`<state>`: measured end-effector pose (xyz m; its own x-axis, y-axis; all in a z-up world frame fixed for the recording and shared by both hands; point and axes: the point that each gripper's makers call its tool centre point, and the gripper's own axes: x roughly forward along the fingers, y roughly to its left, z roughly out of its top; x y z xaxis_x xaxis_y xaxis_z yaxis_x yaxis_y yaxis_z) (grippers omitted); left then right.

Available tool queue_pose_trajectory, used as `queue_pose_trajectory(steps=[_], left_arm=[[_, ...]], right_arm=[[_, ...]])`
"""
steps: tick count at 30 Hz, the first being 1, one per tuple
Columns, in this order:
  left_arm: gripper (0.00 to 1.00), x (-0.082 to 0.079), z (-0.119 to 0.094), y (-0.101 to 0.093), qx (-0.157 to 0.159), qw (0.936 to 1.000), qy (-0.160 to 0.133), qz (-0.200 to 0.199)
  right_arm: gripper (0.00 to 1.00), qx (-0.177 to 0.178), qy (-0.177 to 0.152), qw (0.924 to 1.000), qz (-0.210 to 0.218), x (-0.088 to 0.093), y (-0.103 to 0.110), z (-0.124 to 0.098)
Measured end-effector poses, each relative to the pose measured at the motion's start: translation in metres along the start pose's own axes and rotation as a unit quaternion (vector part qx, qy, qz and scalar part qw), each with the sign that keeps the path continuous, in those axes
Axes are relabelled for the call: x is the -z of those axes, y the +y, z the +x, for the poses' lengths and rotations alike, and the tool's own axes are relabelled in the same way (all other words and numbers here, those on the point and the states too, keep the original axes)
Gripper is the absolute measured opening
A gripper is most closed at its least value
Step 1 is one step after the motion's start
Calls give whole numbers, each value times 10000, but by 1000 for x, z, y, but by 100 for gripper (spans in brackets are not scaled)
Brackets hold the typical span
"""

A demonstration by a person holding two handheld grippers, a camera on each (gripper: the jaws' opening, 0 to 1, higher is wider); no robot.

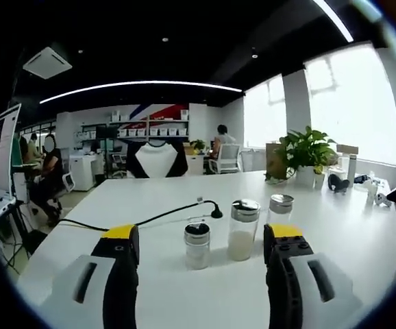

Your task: Rotate the seasoning bottle until the label or dispensing opening points toward the visible target arrow and the bottle remains upright within the marked orientation range

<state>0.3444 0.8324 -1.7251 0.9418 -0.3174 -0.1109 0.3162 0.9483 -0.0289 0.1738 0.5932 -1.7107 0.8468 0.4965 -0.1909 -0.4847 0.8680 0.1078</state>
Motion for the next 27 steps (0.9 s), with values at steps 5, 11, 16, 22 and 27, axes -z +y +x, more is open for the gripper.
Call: queue_pose_trajectory(steps=[5, 11, 16, 22, 27], left_arm=[[69, -4, 18, 9, -278, 9983, -189, 479], [66, 9, 49, 12, -210, 9996, -75, 148], [62, 30, 79, 17, -229, 9993, 196, -201], [61, 43, 95, 18, -160, 9992, 369, -80], [60, 49, 98, 16, -155, 9989, 444, -62]], right_arm=[[78, -22, -14, 10000, -8, -7, -2, 5], [78, -33, -55, 10000, -36, -14, -5, 11], [77, -47, 43, 10000, -63, -8, -8, 18], [76, -59, 115, 9999, 39, -3, -8, 20], [75, -36, 148, 9999, 33, -2, -10, 20]])
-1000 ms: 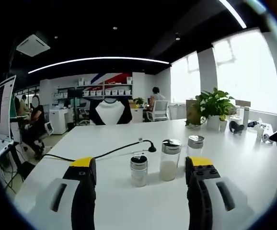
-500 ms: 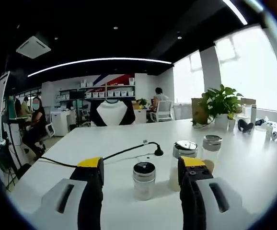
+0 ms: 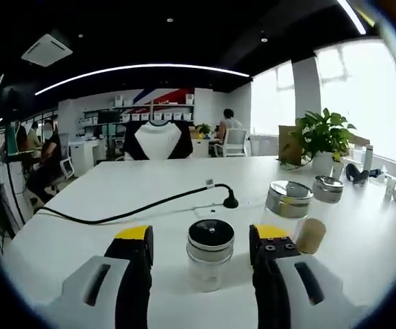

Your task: Rotate the seasoning bottle until the label or dispensing opening points toward the visible target arrow and the bottle remains upright within the marked orientation range

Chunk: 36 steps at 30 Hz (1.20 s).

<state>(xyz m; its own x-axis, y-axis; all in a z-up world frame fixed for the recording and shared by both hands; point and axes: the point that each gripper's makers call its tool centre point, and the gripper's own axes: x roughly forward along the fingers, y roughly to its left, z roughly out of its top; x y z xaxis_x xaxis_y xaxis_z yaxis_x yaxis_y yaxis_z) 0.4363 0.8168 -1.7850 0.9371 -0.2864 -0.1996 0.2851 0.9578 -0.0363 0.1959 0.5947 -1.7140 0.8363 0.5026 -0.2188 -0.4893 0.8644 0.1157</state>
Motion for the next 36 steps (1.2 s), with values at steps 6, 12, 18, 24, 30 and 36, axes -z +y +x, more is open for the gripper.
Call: queue_pose_trajectory(steps=[6, 12, 18, 24, 30, 36], left_arm=[[56, 8, 11, -1, -43, 9999, 119, 86], [47, 12, 16, -5, -114, 9995, 150, 256], [46, 19, 27, -11, 92, 9997, 112, 208], [39, 27, 30, -7, 41, 9991, 380, 179], [37, 27, 28, -9, 31, 9985, 406, 375], [37, 29, 25, -6, -23, 9980, 512, 370]], right_arm=[[75, 63, -11, 10000, 7, -3, -3, -2], [73, 192, -14, 9998, 18, -1, -10, -2], [72, 152, 47, 9999, -2, 3, -7, -2], [73, 229, 11, 9997, 36, 3, -9, -5], [73, 246, 46, 9997, 70, 6, -10, -5], [74, 203, 5, 9998, 69, 5, -8, -7]])
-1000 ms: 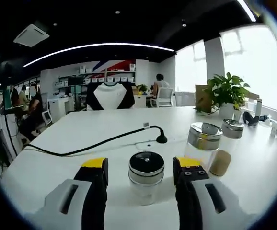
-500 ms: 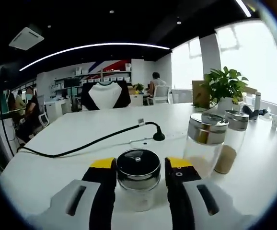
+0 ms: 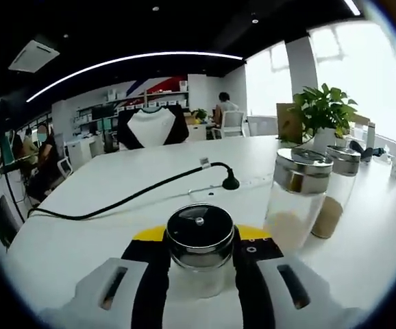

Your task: Rotate the seasoning bottle until the label or dispensing opening points toward the visible target arrow and the bottle remains upright within the marked orientation range

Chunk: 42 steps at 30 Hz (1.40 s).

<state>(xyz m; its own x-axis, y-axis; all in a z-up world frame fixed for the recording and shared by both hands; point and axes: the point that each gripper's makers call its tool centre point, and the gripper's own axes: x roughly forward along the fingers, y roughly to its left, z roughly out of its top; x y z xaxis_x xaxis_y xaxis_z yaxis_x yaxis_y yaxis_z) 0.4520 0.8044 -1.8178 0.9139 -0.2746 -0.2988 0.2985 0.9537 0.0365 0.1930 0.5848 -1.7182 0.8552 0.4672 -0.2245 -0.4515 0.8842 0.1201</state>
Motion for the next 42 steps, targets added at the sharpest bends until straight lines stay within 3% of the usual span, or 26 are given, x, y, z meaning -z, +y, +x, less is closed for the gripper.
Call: queue_pose_trajectory(steps=[4, 6, 10, 18, 21, 22, 26, 30, 33, 37, 42], left_arm=[[37, -5, -6, 1, 25, 10000, -41, -38], [37, -11, -6, -2, 203, 9996, -77, 164], [36, -36, -12, -1, 273, 9986, -341, 287], [36, -64, -27, -8, 476, 9968, -498, 397], [36, -67, -33, -11, 545, 9970, -459, 297], [36, -68, -37, -13, 610, 9972, -433, 95], [36, -76, -51, -16, 683, 9959, -519, 303], [36, -84, -65, -20, 789, 9949, -576, 263], [36, -89, -81, -24, 826, 9937, -568, 496], [36, -96, -100, -26, 964, 9929, -659, 207], [37, -95, -121, -35, 1083, 9915, -617, 376]], right_arm=[[74, 20, 15, 10000, -8, 1, -2, 0], [74, 27, 0, 10000, -1, 0, -2, -1], [74, 14, 17, 10000, 9, 1, -1, -1], [74, -56, -48, 10000, 9, -3, 5, -1], [74, -86, -78, 9999, -2, -5, 7, -1], [74, -99, -87, 9999, -7, -5, 8, -1], [74, -154, -120, 9998, -12, -6, 14, -2], [74, -250, -156, 9996, -9, -6, 21, -3], [74, -312, -161, 9994, 2, -5, 25, -4], [73, -402, -131, 9991, -15, -4, 34, -2], [73, -699, -397, 9967, 51, -15, 56, 3]])
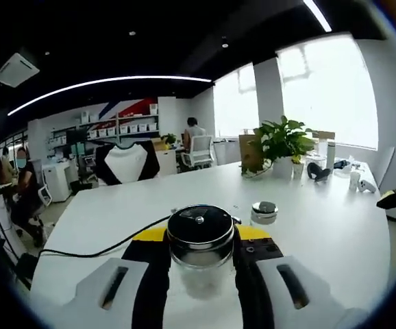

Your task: Rotate the seasoning bottle until the label or dispensing opening points toward the visible target arrow and the bottle remains upright within the marked orientation range

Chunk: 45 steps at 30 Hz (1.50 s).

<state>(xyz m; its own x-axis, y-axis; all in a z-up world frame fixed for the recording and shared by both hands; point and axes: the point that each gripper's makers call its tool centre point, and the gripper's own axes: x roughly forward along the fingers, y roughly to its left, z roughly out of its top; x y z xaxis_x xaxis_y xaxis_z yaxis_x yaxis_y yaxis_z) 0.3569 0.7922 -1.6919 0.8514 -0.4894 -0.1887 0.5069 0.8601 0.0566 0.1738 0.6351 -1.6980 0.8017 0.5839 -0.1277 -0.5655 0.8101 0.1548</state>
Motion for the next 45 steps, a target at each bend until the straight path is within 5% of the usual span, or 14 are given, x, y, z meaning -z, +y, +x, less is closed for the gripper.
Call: queue_pose_trajectory(steps=[4, 13, 20, 33, 45], left_arm=[[37, -5, -16, -9, 89, 9995, 13, 292], [37, -32, -57, -38, 536, 9978, -378, 83], [37, -30, -78, -86, 1200, 9922, -298, 185], [37, -38, -110, -130, 1745, 9840, -341, 136], [37, -50, -128, -167, 2354, 9712, -347, 109]], right_arm=[[73, -197, -157, 9997, -26, -8, 16, 3], [71, -468, 40, 9987, -202, 0, 38, 9], [69, -584, 46, 9981, -173, 1, 50, 10], [64, -839, 21, 9960, -312, -2, 68, 14], [50, -1095, -125, 9916, -682, -12, 85, 21]])
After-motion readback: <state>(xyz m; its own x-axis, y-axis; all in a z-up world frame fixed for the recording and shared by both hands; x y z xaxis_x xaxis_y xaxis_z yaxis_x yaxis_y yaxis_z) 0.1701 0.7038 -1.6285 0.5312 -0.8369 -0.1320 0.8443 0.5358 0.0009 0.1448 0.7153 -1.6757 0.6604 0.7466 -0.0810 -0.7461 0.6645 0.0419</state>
